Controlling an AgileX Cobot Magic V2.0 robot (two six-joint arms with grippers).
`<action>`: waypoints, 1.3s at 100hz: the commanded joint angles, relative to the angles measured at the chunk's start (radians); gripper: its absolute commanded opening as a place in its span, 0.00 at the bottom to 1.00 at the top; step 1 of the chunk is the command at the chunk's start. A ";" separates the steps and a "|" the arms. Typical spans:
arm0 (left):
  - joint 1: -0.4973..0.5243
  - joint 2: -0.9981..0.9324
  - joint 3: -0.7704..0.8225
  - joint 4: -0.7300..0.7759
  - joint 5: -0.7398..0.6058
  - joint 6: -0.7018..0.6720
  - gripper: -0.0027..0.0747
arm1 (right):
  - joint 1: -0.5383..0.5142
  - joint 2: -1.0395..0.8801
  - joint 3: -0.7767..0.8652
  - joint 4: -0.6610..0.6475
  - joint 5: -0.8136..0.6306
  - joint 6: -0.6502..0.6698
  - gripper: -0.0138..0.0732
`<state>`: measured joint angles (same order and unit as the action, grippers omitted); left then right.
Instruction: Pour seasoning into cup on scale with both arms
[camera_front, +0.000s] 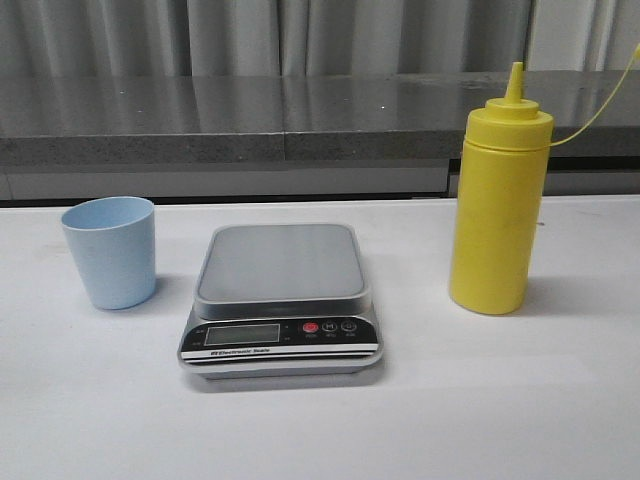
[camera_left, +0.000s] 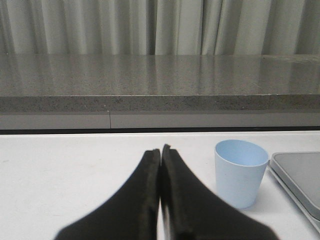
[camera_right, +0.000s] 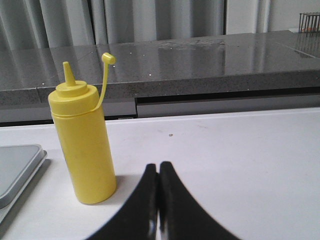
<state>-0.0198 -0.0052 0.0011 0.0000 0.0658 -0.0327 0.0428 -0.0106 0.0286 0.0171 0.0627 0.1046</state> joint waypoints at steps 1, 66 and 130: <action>-0.006 -0.031 0.036 -0.008 -0.075 -0.007 0.01 | -0.003 -0.023 -0.016 -0.004 -0.078 -0.002 0.08; -0.006 -0.031 0.036 -0.008 -0.101 -0.007 0.01 | -0.003 -0.023 -0.016 -0.004 -0.078 -0.002 0.08; -0.006 0.006 -0.113 -0.118 0.015 -0.007 0.01 | -0.003 -0.023 -0.016 -0.004 -0.111 -0.002 0.08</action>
<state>-0.0198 -0.0052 -0.0308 -0.1020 0.1064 -0.0327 0.0428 -0.0106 0.0286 0.0171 0.0440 0.1046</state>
